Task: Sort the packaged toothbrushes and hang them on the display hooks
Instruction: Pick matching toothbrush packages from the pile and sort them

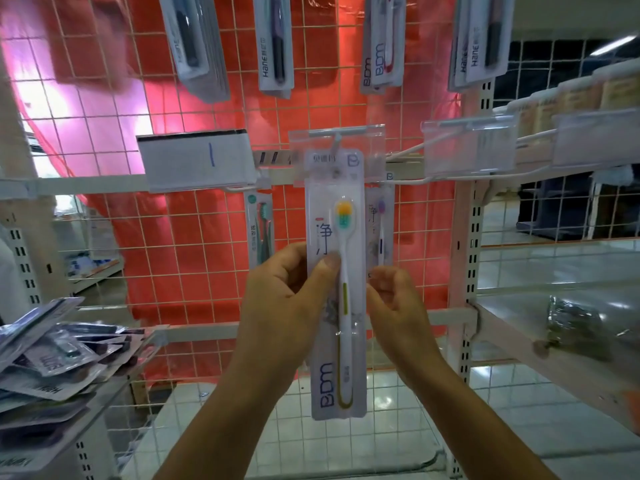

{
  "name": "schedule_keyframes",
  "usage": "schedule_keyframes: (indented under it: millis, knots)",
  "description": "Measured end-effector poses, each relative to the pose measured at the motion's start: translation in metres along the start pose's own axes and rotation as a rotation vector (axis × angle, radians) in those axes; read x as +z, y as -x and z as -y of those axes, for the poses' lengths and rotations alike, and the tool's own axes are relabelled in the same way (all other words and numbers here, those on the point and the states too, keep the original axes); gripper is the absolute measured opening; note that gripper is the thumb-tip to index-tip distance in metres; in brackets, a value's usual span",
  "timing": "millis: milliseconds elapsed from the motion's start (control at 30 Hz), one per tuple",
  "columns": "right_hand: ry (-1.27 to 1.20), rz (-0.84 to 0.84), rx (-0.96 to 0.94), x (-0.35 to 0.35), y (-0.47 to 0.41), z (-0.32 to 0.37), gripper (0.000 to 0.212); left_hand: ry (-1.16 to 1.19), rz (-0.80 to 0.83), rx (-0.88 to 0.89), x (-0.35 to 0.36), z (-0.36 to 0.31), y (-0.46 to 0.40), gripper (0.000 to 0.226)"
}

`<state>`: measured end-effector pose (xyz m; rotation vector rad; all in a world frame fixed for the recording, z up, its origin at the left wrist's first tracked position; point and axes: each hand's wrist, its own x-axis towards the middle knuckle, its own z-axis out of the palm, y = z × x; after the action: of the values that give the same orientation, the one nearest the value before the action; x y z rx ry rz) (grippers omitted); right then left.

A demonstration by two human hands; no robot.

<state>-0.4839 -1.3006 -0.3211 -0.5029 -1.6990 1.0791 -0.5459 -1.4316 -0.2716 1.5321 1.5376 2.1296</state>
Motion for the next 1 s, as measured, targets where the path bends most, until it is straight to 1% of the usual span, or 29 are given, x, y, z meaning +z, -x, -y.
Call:
schedule_keyframes:
  millis: [67,167,267,367,467,567,667,767,867,967,1000]
  knots:
    - [-0.035,-0.003,0.01,-0.001,0.001,0.003,0.022,0.006,-0.007,-0.033,0.002,0.003,-0.004,0.018]
    - [-0.092,-0.011,-0.027,-0.004,0.002,0.014,0.013,-0.002,-0.01,-0.051,0.002,0.007,-0.01,0.021]
    - [-0.188,0.029,-0.085,-0.006,0.005,0.027,0.026,-0.034,0.001,-0.034,0.003,0.013,-0.015,0.02]
    - [-0.246,0.084,-0.152,-0.008,0.009,0.039,0.029,-0.049,-0.017,-0.06,0.004,0.021,-0.02,0.014]
    - [-0.201,0.041,-0.179,-0.008,0.011,0.036,0.02,-0.039,-0.033,-0.13,0.006,0.032,-0.027,0.012]
    - [-0.161,-0.012,-0.146,-0.013,0.014,0.023,0.015,-0.069,-0.045,-0.144,0.008,0.043,-0.037,0.016]
    - [-0.144,-0.037,-0.103,-0.022,0.019,0.013,0.012,-0.07,-0.051,-0.211,0.01,0.053,-0.052,0.018]
    - [-0.109,-0.034,-0.094,-0.032,0.024,0.004,0.012,-0.092,-0.063,-0.263,0.012,0.066,-0.073,0.019]
    - [-0.083,-0.016,-0.085,-0.038,0.028,-0.004,0.012,-0.134,-0.067,-0.31,0.013,0.077,-0.092,0.029]
    - [-0.042,0.026,-0.079,-0.038,0.031,-0.01,0.015,-0.133,-0.067,-0.346,0.014,0.088,-0.111,0.034]
    - [-0.036,0.04,-0.077,-0.038,0.032,-0.012,0.015,-0.145,-0.067,-0.358,0.014,0.093,-0.115,0.039]
